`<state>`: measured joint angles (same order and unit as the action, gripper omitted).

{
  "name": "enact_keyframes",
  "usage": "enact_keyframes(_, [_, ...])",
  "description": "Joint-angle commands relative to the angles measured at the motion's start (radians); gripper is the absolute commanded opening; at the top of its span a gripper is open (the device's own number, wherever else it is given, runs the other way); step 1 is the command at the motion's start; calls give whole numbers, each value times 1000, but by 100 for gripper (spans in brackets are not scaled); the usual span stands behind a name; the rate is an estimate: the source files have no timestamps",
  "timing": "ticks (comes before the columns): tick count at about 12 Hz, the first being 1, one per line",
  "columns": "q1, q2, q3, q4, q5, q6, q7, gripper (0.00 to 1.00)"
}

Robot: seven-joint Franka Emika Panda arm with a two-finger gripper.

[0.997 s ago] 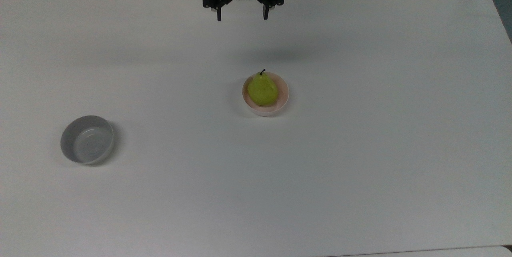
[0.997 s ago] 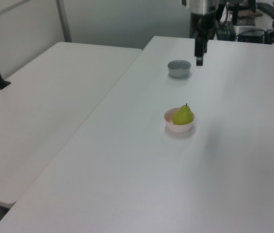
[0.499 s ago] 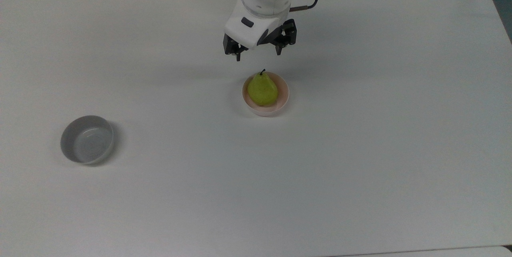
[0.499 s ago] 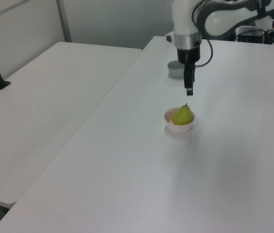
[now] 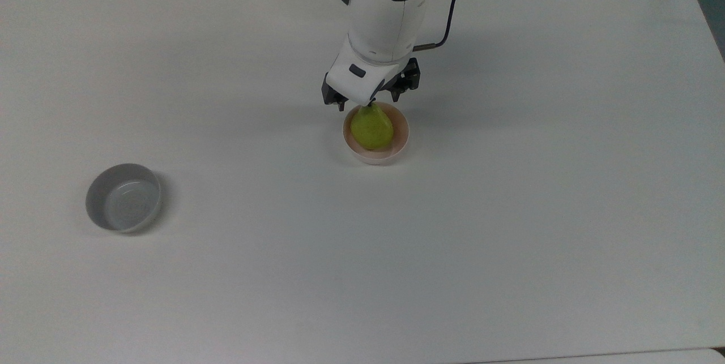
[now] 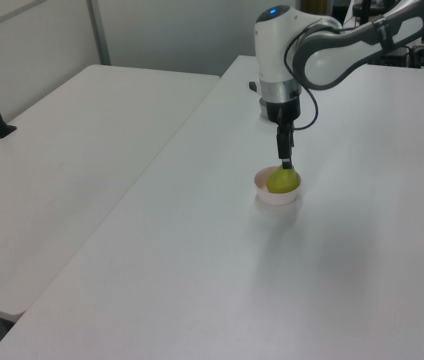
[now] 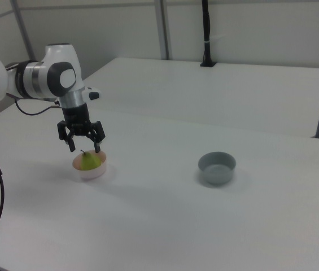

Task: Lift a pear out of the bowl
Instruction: 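Lower the gripper into the pink bowl and close on the pear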

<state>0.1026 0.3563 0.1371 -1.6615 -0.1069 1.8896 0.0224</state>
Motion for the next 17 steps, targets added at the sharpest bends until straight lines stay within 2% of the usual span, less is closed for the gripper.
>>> enact_keyframes(1, [23, 18, -7, -14, -28, 55, 4, 100])
enact_keyframes(9, [35, 79, -7, -12, -66, 108, 47, 97])
enact_keyframes(17, [45, 111, -8, -11, -73, 145, 50, 90])
